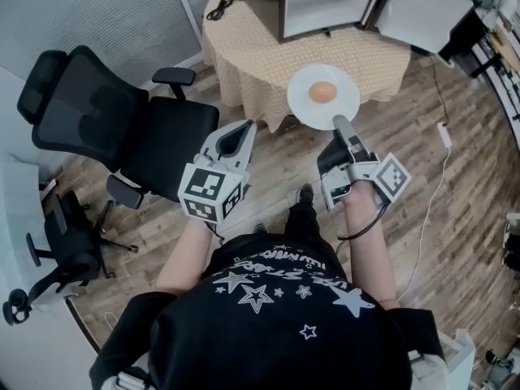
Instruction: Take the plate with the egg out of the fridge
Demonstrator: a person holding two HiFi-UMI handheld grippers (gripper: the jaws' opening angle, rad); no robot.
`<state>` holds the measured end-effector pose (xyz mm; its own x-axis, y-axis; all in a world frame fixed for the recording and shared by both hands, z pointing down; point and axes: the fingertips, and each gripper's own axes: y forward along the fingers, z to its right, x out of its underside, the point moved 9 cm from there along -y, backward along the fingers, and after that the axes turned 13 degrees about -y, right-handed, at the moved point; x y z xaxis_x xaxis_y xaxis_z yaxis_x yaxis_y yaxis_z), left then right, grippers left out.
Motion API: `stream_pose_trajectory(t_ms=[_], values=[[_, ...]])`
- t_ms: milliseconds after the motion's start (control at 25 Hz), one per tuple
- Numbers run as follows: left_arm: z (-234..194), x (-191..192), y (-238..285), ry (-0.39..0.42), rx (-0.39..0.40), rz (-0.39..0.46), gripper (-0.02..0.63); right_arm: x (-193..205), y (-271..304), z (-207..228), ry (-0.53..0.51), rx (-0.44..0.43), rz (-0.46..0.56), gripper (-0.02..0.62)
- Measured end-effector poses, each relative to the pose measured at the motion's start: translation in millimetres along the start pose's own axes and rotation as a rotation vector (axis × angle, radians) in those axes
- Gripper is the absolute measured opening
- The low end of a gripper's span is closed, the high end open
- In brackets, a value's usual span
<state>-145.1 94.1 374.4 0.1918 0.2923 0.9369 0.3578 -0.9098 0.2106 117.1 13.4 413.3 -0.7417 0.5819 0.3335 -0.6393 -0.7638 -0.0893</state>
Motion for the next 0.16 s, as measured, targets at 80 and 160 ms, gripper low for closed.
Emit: stream_pose_trajectory(t_ms=[80,160], values=[[-2.5,5.8,-11.0,0.0,0.01,-0.007,0.005,12.8,-8.9,-0.9,0.003,0.009,0.007,0.054],[-5.7,13.1,-24.2,-0.002,0.019,-0.013,0.005,28.1,-19.3,-2.0,0.008,0.017,0.014,0.055]])
